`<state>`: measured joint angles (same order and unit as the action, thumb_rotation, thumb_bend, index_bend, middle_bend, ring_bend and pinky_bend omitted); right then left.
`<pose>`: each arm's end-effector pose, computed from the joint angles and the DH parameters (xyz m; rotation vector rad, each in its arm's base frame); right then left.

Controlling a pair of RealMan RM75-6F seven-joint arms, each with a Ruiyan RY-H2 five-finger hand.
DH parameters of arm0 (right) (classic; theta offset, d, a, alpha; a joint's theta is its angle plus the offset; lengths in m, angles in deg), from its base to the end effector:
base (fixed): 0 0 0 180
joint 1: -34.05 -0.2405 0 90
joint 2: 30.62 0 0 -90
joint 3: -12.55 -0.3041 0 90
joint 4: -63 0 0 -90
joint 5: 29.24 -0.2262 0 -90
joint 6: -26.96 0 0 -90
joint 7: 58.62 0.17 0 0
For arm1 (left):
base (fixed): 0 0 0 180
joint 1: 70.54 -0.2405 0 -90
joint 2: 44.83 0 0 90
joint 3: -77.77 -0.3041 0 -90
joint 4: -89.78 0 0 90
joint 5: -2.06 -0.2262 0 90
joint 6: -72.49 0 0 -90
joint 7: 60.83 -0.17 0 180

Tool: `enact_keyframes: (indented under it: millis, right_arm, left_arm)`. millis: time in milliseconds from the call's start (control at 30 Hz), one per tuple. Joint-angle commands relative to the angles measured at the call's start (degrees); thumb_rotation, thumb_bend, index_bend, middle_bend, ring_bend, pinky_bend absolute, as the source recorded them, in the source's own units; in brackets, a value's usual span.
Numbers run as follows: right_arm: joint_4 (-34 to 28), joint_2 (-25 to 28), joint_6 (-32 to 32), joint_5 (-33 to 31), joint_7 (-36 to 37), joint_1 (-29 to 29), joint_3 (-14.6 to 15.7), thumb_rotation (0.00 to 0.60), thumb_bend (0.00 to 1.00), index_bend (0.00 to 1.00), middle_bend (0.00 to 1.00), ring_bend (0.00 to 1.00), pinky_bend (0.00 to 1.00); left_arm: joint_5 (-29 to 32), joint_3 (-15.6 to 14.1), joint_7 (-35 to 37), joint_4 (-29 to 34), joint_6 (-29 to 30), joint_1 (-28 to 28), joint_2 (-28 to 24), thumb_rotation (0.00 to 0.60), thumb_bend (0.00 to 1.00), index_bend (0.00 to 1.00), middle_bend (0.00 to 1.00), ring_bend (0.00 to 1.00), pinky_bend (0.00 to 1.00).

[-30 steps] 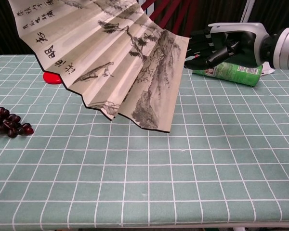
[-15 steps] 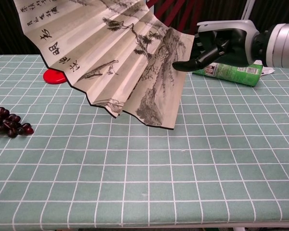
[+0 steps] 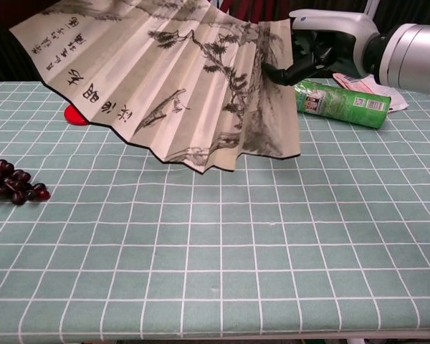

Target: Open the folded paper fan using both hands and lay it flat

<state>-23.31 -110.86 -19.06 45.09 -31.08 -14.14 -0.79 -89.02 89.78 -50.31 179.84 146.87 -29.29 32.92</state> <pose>-0.1264 -0.4313 0.0008 1.8229 -1.5302 1.3429 -0.1151 0.3891 0.0776 -1.7877 -0.7692 -1.6491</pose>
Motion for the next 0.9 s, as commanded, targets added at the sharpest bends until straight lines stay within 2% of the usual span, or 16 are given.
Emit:
enact_keyframes:
  millis: [33,233,400,667,900]
  right_arm:
    - [3.0,-2.1,-8.2,-0.3,-10.9,2.1,0.4,0.600,0.63,0.72,0.44,0.25,0.13]
    - [9.0,-4.8,-18.9,5.0,-21.1,5.0,1.9,0.600,0.63,0.72,0.44,0.25,0.13]
    - [15.4,-8.1,-26.9,9.9,-25.0,7.5,3.6,0.600,0.63,0.72,0.44,0.25,0.12]
    - [29.9,-16.2,-37.1,15.0,-26.2,9.7,4.3,0.600,0.63,0.71,0.43,0.25,0.07]
    - [43.4,-22.9,-41.6,17.6,-25.4,10.1,5.4,0.600,0.63,0.68,0.42,0.24,0.01]
  left_arm:
    - [-3.8,-1.8,-2.3,-5.4,2.9,-0.7,2.0,0.600,0.40,0.55,0.65,0.64,0.78]
    - [-8.6,-3.5,-6.3,-13.1,6.9,-0.9,5.1,0.600,0.41,0.55,0.65,0.64,0.77]
    - [-10.6,-4.6,-8.7,-20.1,8.6,-0.8,8.6,0.600,0.40,0.54,0.64,0.63,0.71]
    - [-12.8,-5.4,-16.0,-27.5,10.8,-0.3,13.2,0.600,0.39,0.51,0.60,0.59,0.66]
    - [-14.4,-7.6,-23.1,-30.7,9.6,-0.2,15.0,0.600,0.36,0.48,0.56,0.55,0.63]
